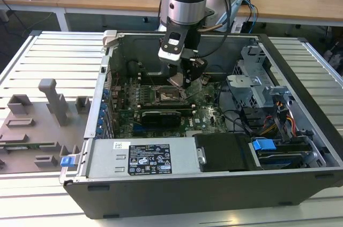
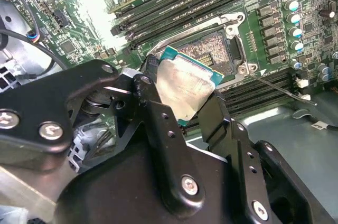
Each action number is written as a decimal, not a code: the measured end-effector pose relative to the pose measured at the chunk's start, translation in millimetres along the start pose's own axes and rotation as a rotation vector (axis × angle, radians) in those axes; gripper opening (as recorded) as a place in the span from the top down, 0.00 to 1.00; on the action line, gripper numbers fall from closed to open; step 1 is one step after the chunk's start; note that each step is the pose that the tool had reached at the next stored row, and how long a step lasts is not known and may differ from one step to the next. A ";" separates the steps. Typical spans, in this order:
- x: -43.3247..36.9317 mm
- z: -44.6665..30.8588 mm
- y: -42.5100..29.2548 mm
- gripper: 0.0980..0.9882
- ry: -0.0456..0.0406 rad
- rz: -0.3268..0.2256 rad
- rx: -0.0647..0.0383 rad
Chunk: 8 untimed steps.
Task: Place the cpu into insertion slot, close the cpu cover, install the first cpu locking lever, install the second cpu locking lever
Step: 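Place the cpu into insertion slot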
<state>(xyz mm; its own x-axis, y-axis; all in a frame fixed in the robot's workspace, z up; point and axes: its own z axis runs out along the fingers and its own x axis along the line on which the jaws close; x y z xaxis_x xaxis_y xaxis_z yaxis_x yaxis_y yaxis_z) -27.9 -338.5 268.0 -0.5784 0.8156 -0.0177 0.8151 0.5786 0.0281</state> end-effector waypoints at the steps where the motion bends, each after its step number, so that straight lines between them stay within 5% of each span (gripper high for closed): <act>1: 0.0 0.0 0.0 0.50 -0.0038 0.009 0.003; 8: 0.0 0.1 0.0 0.50 -0.0150 0.063 0.011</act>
<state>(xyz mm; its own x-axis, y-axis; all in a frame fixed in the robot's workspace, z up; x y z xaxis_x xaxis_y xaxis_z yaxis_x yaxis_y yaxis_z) -27.9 -338.5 267.9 -0.5251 0.8504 -0.0311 0.8504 0.5258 0.0189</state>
